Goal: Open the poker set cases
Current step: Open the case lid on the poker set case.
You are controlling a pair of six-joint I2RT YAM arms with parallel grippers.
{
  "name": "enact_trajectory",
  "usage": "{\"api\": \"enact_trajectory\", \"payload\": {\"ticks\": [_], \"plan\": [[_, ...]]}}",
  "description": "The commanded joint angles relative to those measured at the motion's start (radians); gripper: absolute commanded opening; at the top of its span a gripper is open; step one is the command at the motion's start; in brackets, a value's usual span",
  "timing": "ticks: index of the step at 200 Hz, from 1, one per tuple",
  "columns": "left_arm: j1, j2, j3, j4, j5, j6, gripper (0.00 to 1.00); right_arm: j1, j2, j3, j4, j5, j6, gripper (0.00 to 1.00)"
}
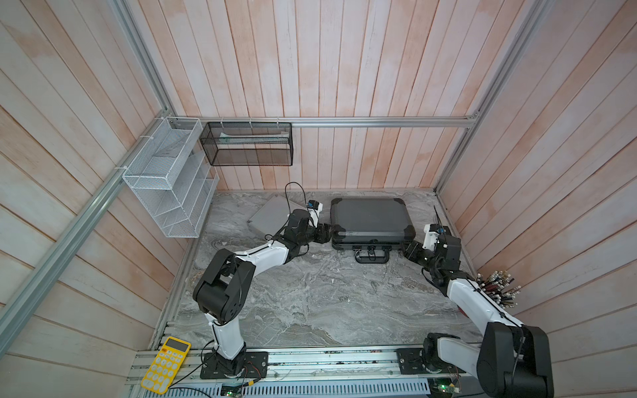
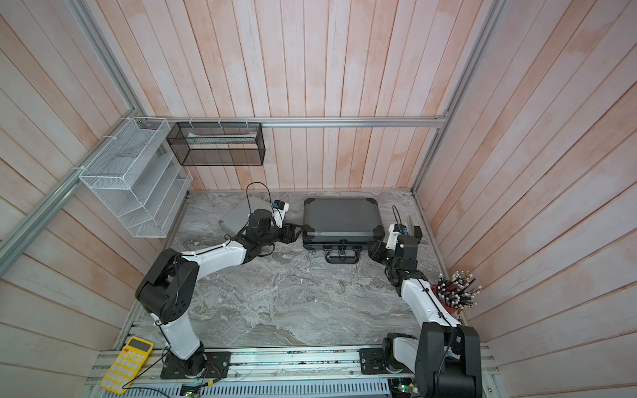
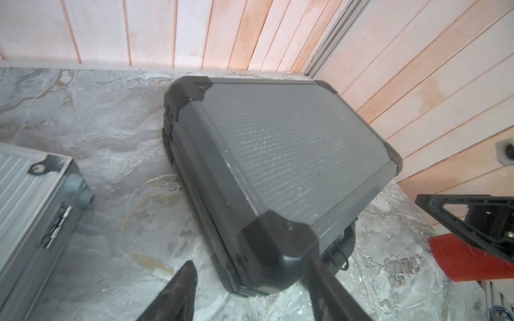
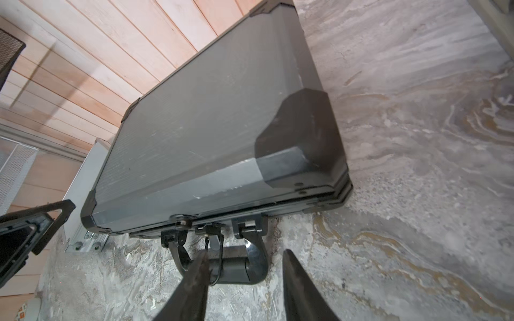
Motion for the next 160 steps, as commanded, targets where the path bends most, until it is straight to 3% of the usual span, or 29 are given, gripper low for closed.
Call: {"api": "enact_trajectory", "payload": {"ticks": [1,30,51,105,160], "plan": [[-0.003,-0.018,-0.047,-0.047,-0.058,0.072,0.66,-0.033,-0.016,-0.034,-0.065,-0.037,0.036,0.44],[-0.009,-0.012,-0.081,-0.045,-0.081,0.134,0.66,-0.063,0.036,-0.064,-0.042,-0.057,0.071,0.41],[-0.016,0.008,-0.088,-0.019,-0.027,0.192,0.67,-0.077,0.095,-0.072,0.032,-0.104,0.106,0.39],[-0.038,0.077,-0.023,-0.054,-0.063,0.263,0.68,-0.086,0.250,0.028,0.110,-0.103,0.138,0.37],[-0.049,0.102,-0.020,-0.034,-0.060,0.263,0.68,-0.097,0.364,0.107,0.181,-0.113,0.164,0.37]]}}
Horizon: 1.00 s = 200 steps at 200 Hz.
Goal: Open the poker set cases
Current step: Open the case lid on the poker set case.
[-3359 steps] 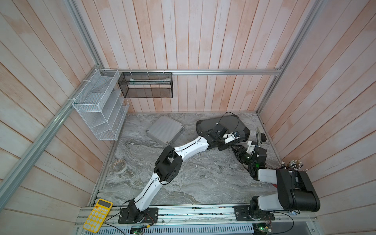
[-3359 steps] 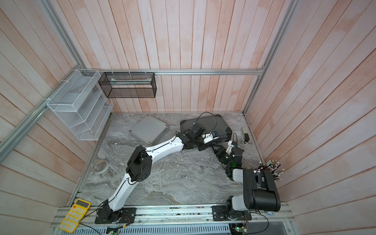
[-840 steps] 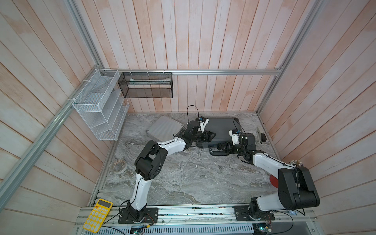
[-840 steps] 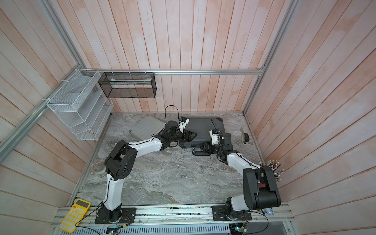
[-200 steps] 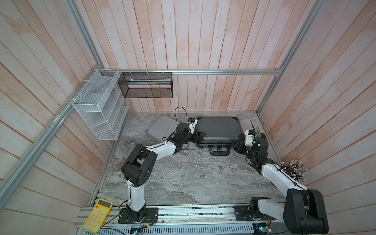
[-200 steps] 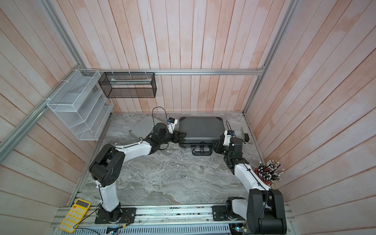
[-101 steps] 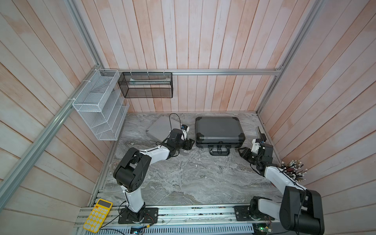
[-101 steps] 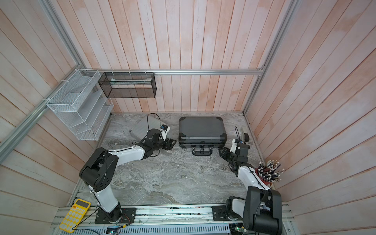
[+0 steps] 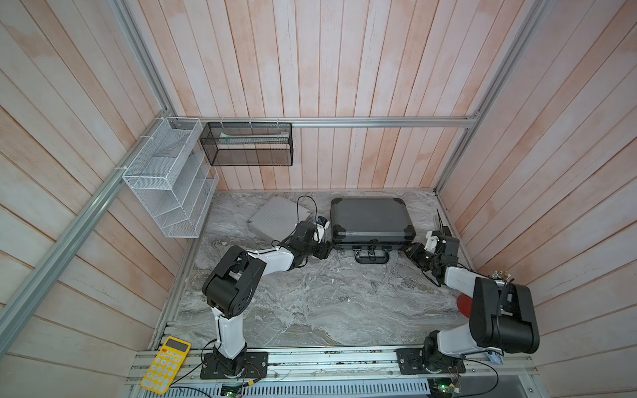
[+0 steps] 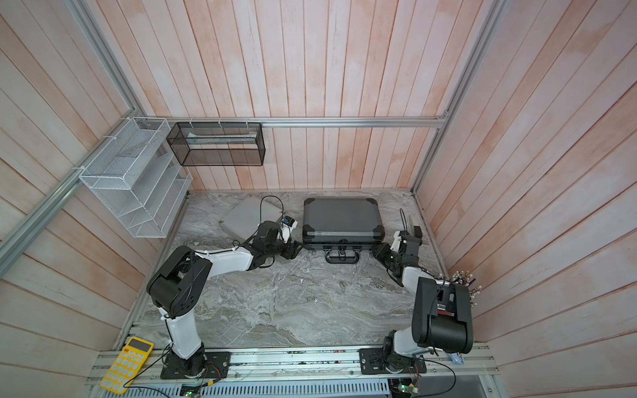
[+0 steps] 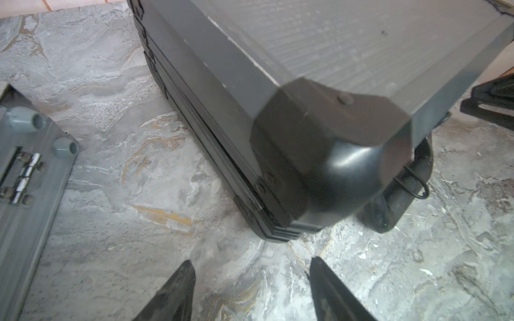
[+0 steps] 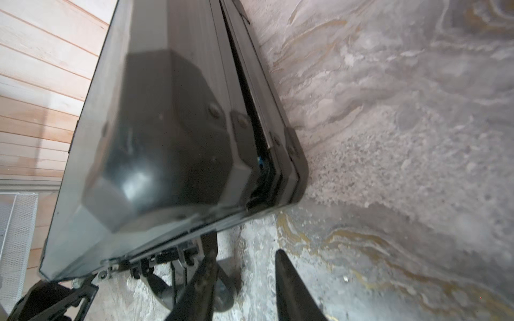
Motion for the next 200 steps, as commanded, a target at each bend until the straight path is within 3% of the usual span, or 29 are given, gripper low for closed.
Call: {"api": "enact_trajectory", "payload": {"ticks": [1,141,200], "plan": [[-0.003,0.019,0.022,0.004,-0.005,0.021,0.68,-0.008,0.038,0.050,0.048,-0.016,0.017,0.35],[-0.004,0.002,0.051,0.102,-0.096,0.041,0.73,-0.008,-0.012,0.162,0.042,-0.049,0.063,0.32],[-0.003,0.010,0.131,0.150,-0.154,0.092,0.75,-0.008,-0.009,0.221,0.023,-0.049,0.060,0.33]]}}
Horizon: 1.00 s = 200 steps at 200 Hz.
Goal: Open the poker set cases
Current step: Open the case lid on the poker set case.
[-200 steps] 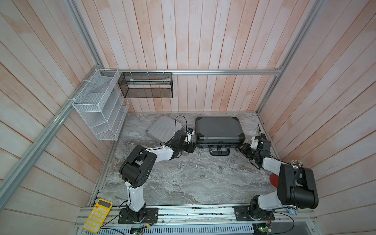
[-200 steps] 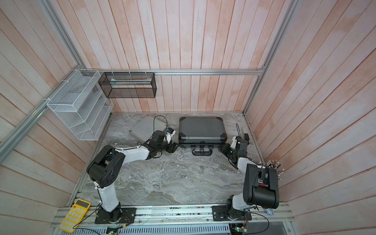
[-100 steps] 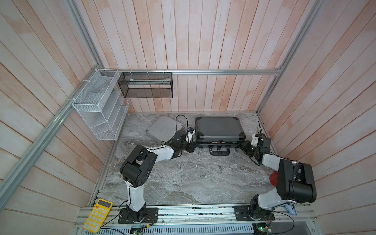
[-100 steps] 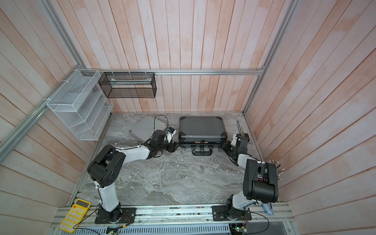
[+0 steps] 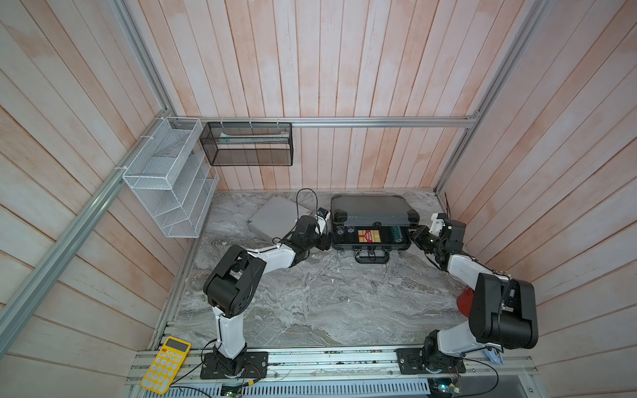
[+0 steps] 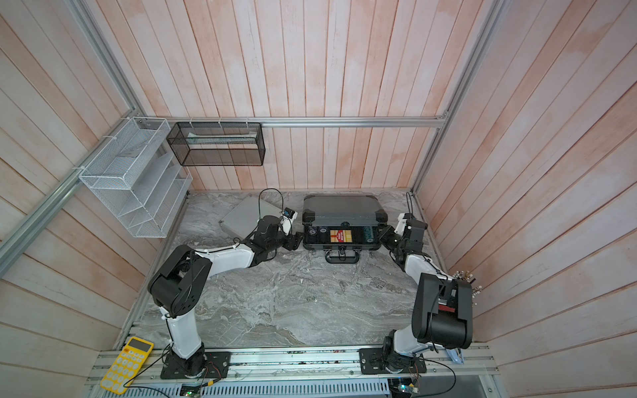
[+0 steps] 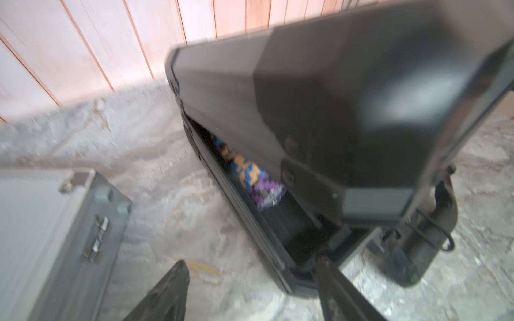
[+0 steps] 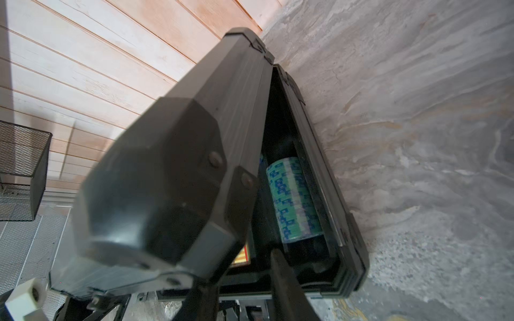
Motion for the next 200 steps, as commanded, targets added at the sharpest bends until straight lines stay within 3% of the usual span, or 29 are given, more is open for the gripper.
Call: {"api": "enact_trajectory", "payload": {"ticks": [1,118,144,178,200], "plan": [[-0.002,0.003,0.062,0.057,-0.043,0.043,0.75,-0.005,-0.015,0.052,0.027,-0.004,0.009,0.33],[0.015,0.120,0.270,0.091,-0.087,0.133,0.74,-0.004,0.094,0.206,0.028,-0.023,0.019,0.34],[0.017,0.147,0.319,0.108,-0.104,0.153,0.56,-0.005,0.113,0.226,0.035,-0.024,0.029,0.34],[0.016,0.178,0.391,0.107,-0.103,0.165,0.49,-0.004,0.132,0.253,0.040,-0.024,0.032,0.34],[0.017,0.200,0.434,0.102,-0.101,0.174,0.37,-0.004,0.144,0.267,0.042,-0.021,0.035,0.34]]}}
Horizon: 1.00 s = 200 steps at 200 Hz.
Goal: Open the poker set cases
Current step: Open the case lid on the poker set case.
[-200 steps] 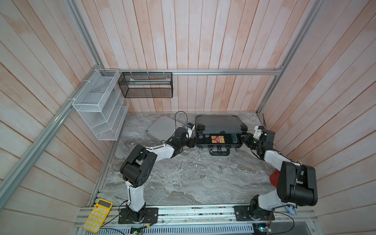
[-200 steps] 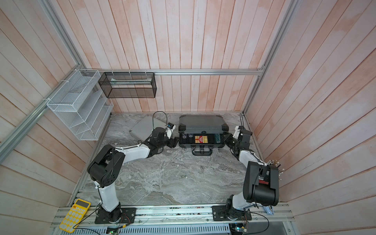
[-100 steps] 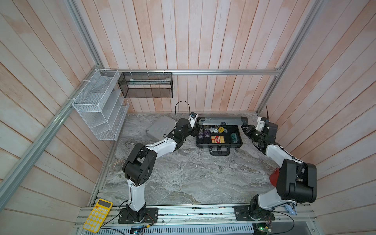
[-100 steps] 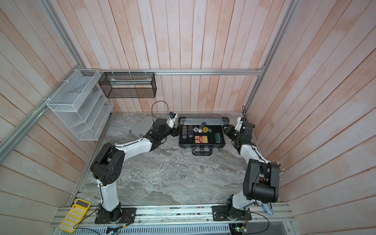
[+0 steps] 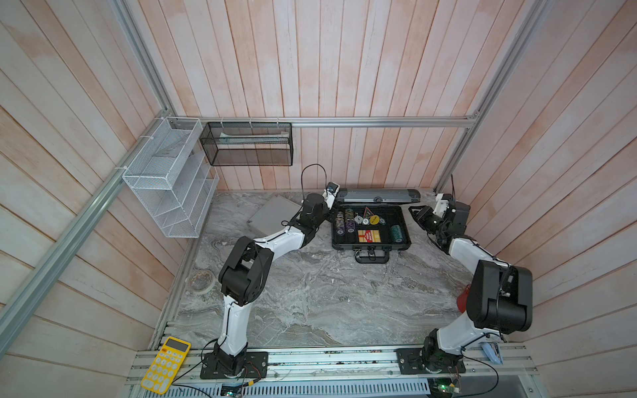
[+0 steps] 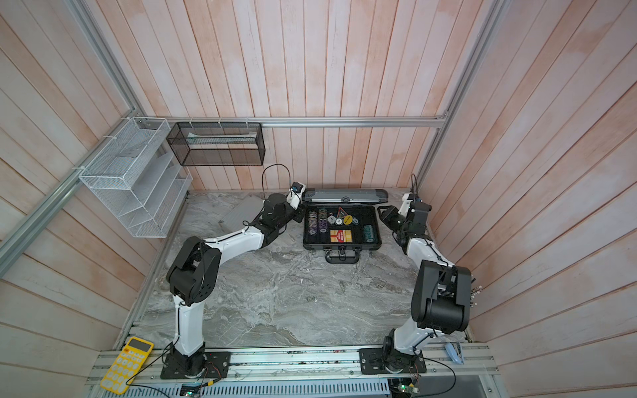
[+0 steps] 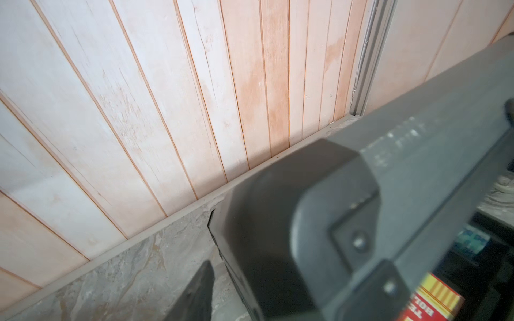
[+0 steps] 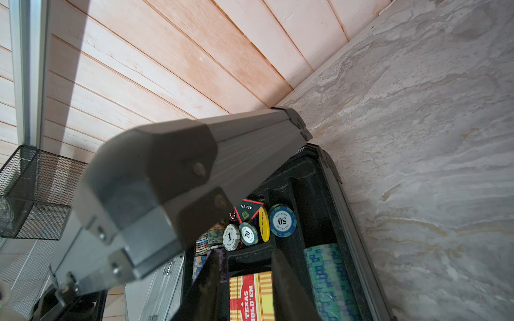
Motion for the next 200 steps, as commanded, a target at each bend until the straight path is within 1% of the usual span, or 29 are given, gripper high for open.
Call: {"api": "enact_trajectory", "payload": {"ticks": [1,21,36,43,53,56,84,98,138,162,194,196,200], "plan": [[0.007,0.035,0.068,0.034,-0.019,0.017,0.36,-0.004,0.024,0.037,0.020,-0.011,0.011,0.34],[0.007,0.056,0.100,0.031,-0.003,0.013,0.30,-0.004,0.028,0.042,0.022,-0.010,0.014,0.34],[0.008,0.078,0.131,0.018,0.004,0.009,0.23,-0.004,0.027,0.045,0.014,-0.005,0.008,0.34],[0.008,0.088,0.144,0.015,0.004,0.009,0.16,-0.004,0.024,0.045,0.012,-0.003,0.006,0.34],[0.009,0.110,0.171,0.005,0.003,0.007,0.03,-0.004,0.020,0.042,0.009,0.000,0.003,0.34],[0.010,0.117,0.178,0.000,0.002,0.007,0.00,-0.004,0.018,0.040,0.007,0.003,0.000,0.34],[0.021,0.182,0.246,-0.034,0.012,-0.010,0.00,-0.005,-0.002,0.019,-0.001,0.016,-0.009,0.34],[0.026,0.193,0.257,-0.038,0.022,-0.026,0.00,-0.005,-0.015,0.000,-0.004,0.024,-0.014,0.34],[0.022,0.224,0.311,-0.099,0.006,-0.066,0.00,-0.004,-0.046,-0.074,-0.009,0.040,-0.030,0.34],[0.021,0.227,0.324,-0.115,-0.017,-0.094,0.00,-0.004,-0.061,-0.121,-0.041,0.071,-0.076,0.35],[0.017,0.265,0.417,-0.190,-0.043,-0.122,0.00,0.012,-0.012,-0.131,-0.153,0.102,-0.156,0.35],[0.017,0.268,0.424,-0.194,-0.043,-0.123,0.00,0.014,-0.008,-0.130,-0.160,0.107,-0.162,0.38],[0.016,0.276,0.440,-0.206,-0.046,-0.127,0.00,0.019,0.001,-0.130,-0.169,0.117,-0.173,0.40]]}}
